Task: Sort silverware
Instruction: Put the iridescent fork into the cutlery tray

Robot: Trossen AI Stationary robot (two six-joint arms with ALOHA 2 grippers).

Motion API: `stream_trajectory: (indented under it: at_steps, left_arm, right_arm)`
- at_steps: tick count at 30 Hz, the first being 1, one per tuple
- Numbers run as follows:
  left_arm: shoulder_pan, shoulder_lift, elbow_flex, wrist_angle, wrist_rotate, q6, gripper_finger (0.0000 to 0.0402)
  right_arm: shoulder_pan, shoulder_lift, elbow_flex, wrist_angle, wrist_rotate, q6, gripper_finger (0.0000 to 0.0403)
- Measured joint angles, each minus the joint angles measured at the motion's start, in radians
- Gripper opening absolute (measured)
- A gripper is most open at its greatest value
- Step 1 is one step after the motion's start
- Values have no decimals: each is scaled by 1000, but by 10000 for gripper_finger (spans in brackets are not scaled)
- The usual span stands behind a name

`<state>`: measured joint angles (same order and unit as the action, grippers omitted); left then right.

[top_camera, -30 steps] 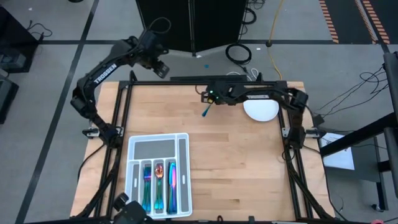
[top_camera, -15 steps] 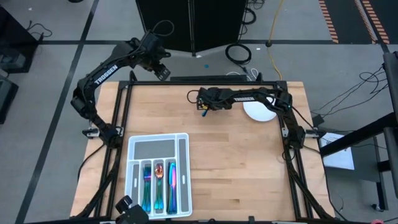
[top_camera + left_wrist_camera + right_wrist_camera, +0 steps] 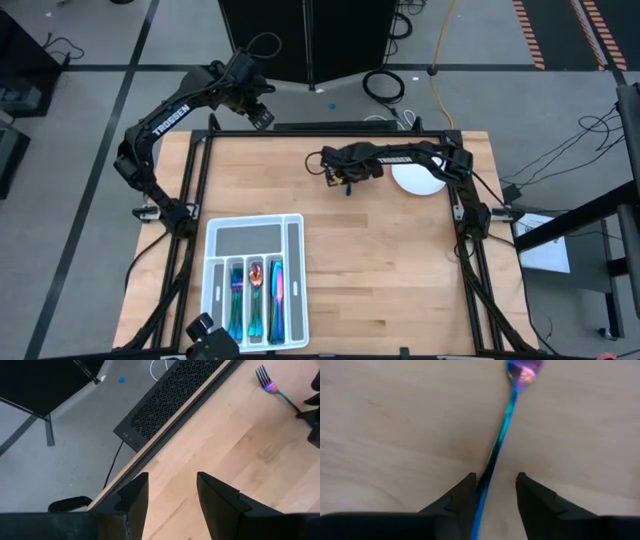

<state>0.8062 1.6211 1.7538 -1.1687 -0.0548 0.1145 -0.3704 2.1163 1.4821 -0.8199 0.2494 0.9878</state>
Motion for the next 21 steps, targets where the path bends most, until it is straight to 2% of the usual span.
stream_trajectory:
  at_steps: [6,13,21]
  left_arm:
    - [0,0,0,1,0,2,169]
    - [0,0,0,5,0,4,169]
    - [0,0,0,5,0,-1,169]
  right_arm:
    - [-7,-3,-3,-41,35,-30,82]
    - [-44,0,-5,111,63,-85,47]
    - [-87,15,2,77,-19,-91,11]
